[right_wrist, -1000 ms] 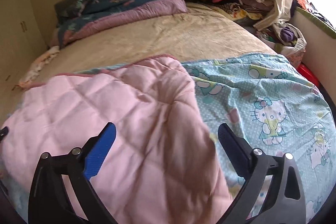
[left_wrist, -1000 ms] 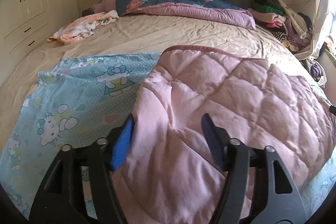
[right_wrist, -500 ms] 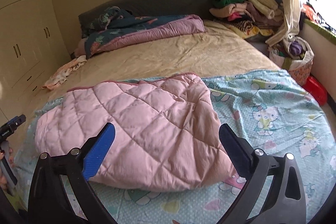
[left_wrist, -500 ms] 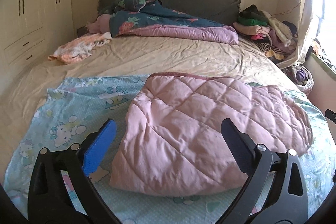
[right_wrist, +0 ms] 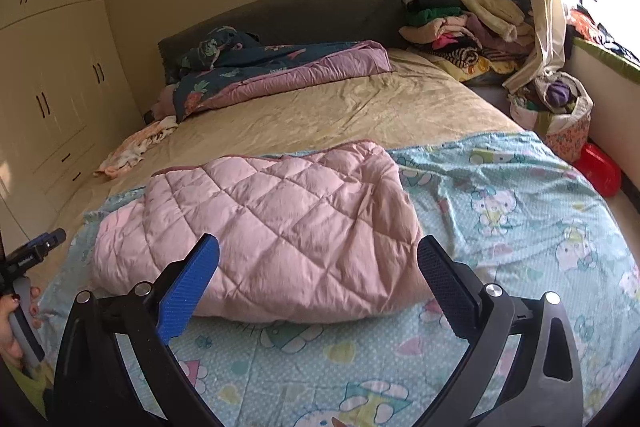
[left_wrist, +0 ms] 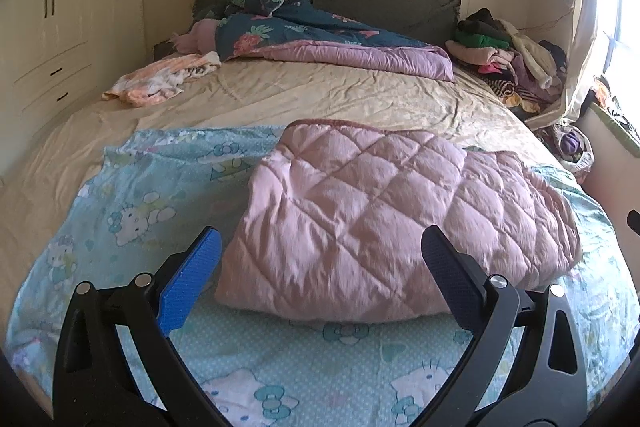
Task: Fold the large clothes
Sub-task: 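Open both tools and pull back from the folded pink jacket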
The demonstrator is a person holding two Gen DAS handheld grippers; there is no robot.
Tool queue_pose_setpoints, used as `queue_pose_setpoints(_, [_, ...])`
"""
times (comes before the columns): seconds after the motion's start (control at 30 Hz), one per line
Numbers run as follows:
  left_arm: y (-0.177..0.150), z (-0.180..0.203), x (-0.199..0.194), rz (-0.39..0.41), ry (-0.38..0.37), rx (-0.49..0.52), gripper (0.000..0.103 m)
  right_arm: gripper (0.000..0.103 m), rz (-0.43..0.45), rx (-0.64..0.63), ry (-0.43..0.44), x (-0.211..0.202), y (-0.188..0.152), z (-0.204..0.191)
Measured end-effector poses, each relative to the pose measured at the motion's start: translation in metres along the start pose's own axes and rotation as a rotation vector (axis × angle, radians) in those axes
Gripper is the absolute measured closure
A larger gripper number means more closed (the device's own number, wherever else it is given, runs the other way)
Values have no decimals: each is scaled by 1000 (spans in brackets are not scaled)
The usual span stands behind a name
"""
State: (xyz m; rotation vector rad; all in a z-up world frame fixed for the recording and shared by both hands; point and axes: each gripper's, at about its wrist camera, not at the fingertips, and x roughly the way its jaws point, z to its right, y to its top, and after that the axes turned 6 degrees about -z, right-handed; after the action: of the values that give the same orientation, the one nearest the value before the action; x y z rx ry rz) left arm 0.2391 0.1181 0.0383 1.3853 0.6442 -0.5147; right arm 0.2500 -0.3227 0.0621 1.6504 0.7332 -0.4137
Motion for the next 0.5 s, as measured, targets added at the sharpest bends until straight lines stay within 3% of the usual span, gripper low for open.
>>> queue_pose_setpoints(0.5, [-42, -5, 21, -97, 7, -26, 9, 4, -91, 188, -36, 23, -45, 30])
